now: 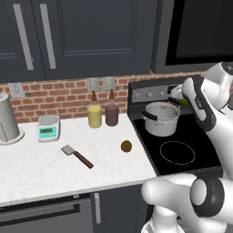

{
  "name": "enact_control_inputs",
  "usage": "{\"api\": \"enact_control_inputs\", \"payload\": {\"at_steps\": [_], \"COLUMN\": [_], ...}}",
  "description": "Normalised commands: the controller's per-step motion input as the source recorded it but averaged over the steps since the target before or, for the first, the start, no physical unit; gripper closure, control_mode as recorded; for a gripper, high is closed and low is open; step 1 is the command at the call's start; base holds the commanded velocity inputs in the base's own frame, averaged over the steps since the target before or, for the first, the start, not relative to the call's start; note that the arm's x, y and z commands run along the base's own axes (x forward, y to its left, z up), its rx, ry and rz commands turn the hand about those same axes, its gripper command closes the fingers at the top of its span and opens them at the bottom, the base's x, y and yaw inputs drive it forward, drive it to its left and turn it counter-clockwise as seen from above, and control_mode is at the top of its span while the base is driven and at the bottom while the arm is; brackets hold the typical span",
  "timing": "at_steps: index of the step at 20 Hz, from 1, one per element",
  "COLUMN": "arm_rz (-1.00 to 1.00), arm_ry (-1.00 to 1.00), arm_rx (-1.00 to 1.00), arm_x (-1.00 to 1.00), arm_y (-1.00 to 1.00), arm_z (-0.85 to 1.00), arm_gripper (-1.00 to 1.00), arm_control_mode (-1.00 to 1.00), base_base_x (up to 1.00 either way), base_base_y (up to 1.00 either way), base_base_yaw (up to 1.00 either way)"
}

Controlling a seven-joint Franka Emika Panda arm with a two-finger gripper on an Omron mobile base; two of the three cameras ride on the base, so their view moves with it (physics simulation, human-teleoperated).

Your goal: Put the lime and avocado in the pot. Retrieve the spatula and lightly stir the vegetables in the pot.

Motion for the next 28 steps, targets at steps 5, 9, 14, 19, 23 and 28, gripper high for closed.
{"api": "enact_control_inputs", "payload": {"at_steps": [5,9,14,19,23,28], "arm_rz": [0.06,0.05,0.05,0.02,0.0,0.0], "arm_ry": [0.03,0.0,0.0,0.0,0.0,0.0], "arm_rx": [0.0,-0.03,-0.02,0.0,0.0,0.0], "arm_x": [0.5,0.28,0.3,0.41,0.34,0.07], "arm_y": [-0.12,0.0,0.0,0.0,0.0,0.0], "arm_z": [-0.35,-0.51,-0.45,-0.23,-0.23,-0.26], "arm_gripper": [1.0,1.0,1.0,1.0,1.0,1.0], "arm_control_mode": [-1.0,-1.0,-1.0,-1.0,-1.0,-1.0], "base_base_x": [0.0,0.0,0.0,0.0,0.0,0.0], "base_base_y": [0.0,0.0,0.0,0.0,0.0,0.0], "base_base_yaw": [0.0,0.0,0.0,0.0,0.0,0.0]}}
